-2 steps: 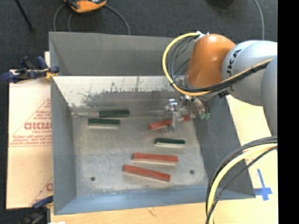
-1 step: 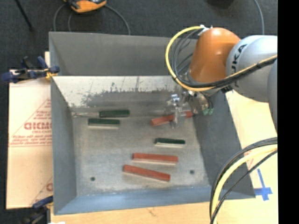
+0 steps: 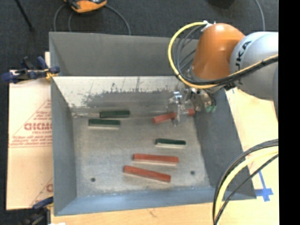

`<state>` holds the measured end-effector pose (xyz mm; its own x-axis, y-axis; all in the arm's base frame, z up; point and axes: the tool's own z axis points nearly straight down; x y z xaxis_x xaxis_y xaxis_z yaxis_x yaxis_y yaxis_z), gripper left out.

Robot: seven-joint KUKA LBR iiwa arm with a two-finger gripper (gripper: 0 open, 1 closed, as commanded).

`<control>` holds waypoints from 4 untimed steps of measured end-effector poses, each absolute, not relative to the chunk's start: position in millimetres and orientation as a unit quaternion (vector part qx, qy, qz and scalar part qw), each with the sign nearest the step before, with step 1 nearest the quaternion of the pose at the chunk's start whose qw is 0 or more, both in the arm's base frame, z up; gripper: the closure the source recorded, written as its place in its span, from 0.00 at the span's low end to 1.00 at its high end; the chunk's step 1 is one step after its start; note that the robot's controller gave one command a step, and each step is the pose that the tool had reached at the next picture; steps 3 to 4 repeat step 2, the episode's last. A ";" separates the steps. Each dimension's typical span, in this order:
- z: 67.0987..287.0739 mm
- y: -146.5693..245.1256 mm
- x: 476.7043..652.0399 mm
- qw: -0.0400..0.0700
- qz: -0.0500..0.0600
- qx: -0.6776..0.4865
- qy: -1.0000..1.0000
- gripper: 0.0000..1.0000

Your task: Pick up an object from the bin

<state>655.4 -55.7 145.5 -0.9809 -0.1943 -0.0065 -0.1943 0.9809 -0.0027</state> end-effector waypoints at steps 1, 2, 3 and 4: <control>156.0 -56.0 656.0 0.004 -0.001 -0.097 0.995 1.00; 195.3 -57.2 657.0 0.004 -0.001 -0.097 0.995 1.00; 195.3 -57.2 657.0 0.004 -0.001 -0.097 0.995 1.00; 195.3 -57.2 657.0 0.004 -0.001 -0.097 0.995 1.00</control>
Offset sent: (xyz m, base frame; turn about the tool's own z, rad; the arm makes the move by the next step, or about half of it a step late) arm -0.0003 -0.0003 0.0472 0.0000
